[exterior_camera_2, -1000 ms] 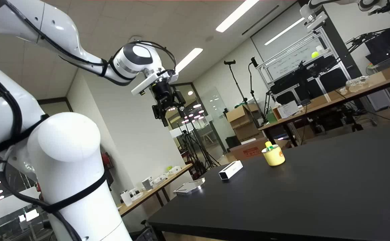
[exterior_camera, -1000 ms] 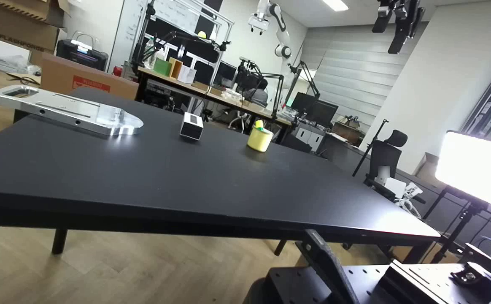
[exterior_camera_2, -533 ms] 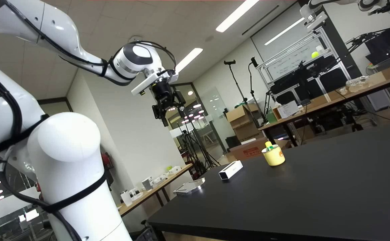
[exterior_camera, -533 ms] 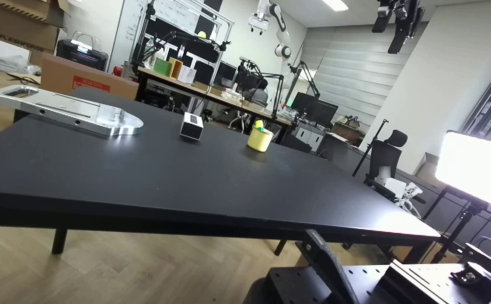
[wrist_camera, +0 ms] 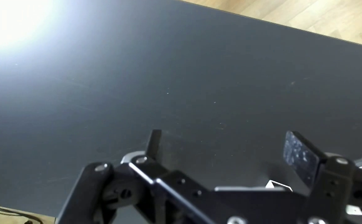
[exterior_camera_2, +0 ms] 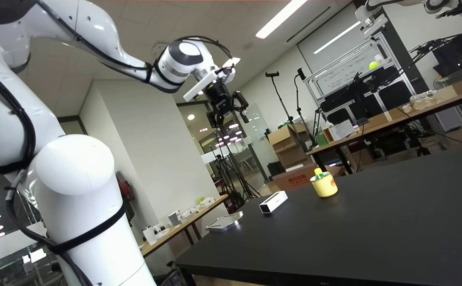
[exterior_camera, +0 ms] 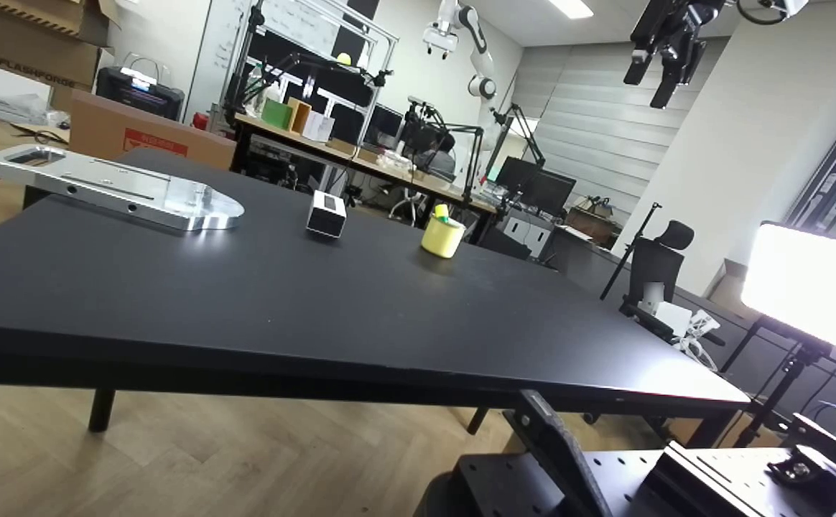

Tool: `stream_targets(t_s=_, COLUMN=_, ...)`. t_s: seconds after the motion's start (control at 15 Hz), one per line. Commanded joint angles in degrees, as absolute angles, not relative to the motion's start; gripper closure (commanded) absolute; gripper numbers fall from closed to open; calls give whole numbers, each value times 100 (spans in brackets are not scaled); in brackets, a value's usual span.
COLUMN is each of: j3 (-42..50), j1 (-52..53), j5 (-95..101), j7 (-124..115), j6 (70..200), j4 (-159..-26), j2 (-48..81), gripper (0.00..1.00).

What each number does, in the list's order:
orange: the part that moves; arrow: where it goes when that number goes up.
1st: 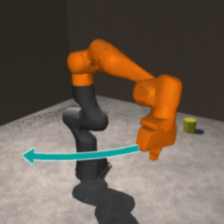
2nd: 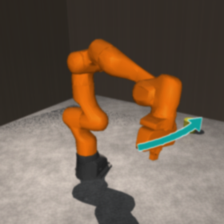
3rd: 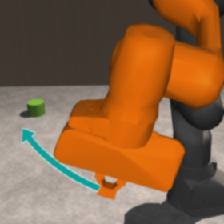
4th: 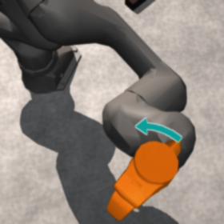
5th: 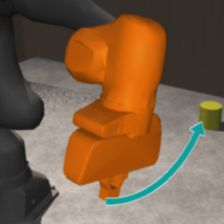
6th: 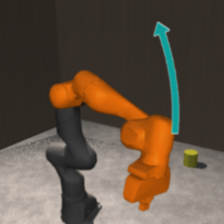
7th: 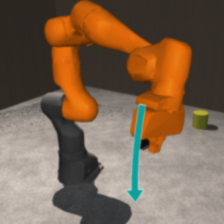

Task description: Remove the glue stick out of the cup and put it on the table

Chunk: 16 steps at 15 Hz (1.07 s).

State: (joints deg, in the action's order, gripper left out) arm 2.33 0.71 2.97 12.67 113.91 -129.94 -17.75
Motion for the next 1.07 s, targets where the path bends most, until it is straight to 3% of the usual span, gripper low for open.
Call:
stream_targets(t_s=0.0, j3=549, j1=-47, j5=196, j7=2081, j6=10993, j4=-11581, j2=-446, gripper=0)
stream_targets(t_s=0.4, j3=502, j1=-285, j5=170, j7=2776, j6=9977, j4=-9729, j2=1156, gripper=0)
stream_targets(t_s=0.47, j3=465, j1=-309, j5=132, j7=2824, j6=10413, j4=-10551, j2=619, gripper=0)
stream_targets(t_s=1.0, j3=427, j1=-335, j5=133, j7=2823, j6=10389, j4=-10443, j2=744, gripper=0)
